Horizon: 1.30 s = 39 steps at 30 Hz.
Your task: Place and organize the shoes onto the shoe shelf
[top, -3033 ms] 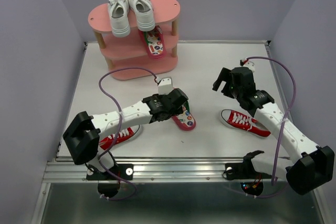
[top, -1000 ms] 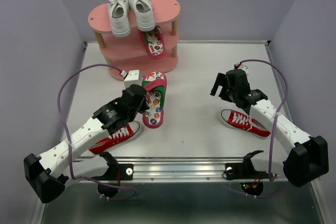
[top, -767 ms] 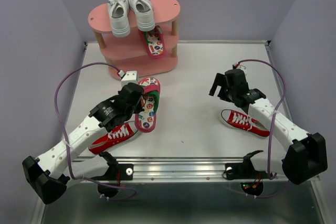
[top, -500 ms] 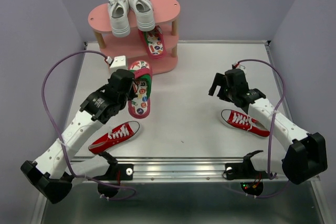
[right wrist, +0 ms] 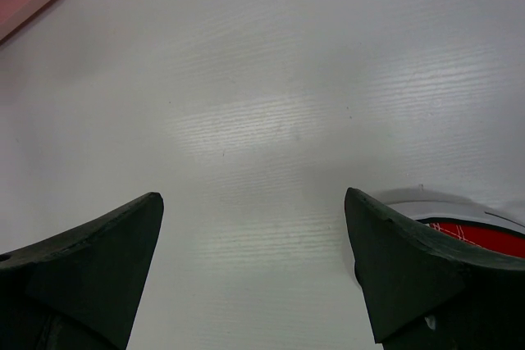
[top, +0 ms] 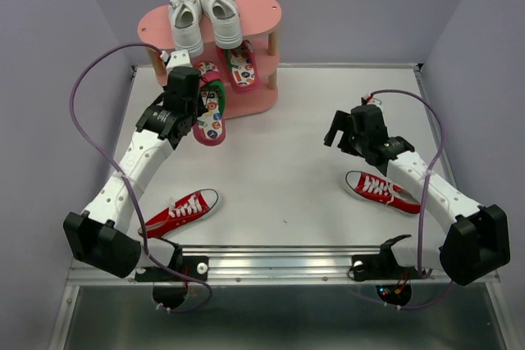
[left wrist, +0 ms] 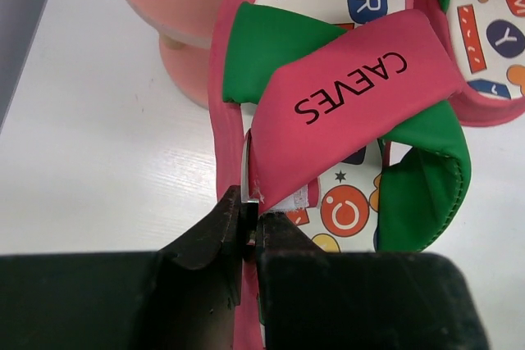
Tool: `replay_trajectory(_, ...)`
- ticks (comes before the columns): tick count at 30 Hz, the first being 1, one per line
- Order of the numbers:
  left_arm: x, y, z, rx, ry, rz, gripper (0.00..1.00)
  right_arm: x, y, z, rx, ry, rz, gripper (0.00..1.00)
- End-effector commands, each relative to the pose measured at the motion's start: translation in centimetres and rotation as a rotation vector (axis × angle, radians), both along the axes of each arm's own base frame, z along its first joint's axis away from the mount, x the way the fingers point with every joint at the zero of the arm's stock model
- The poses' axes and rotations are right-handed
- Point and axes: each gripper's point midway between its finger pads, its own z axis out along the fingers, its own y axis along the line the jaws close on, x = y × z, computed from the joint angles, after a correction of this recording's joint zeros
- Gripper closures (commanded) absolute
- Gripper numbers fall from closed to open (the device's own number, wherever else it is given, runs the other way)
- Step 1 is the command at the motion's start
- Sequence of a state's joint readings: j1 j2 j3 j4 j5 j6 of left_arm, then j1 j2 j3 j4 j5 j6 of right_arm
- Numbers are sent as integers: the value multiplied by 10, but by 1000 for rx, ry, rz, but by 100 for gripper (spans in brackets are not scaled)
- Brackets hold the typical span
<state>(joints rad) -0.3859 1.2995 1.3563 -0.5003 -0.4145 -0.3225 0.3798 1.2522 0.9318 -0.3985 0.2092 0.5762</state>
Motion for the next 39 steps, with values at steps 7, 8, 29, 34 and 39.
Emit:
replay_trajectory(7,60,9,78,-116,-289,-22,100,15,9,29,45,-83,17,3)
replay_trajectory(8,62,9,76,-119,-290,-27,100,15,9,31,46,-87,17,3)
replay_trajectory(29,121,30,82,-174,-368,-16,100,8,11,24,55,-57,31,4)
replay_trajectory(34,129,30,79,-190,-377,-8,100,6,7,27,50,-66,20,4)
replay_trajectory(39,137,26,75,-216,-387,-8,100,3,5,26,41,-58,15,3)
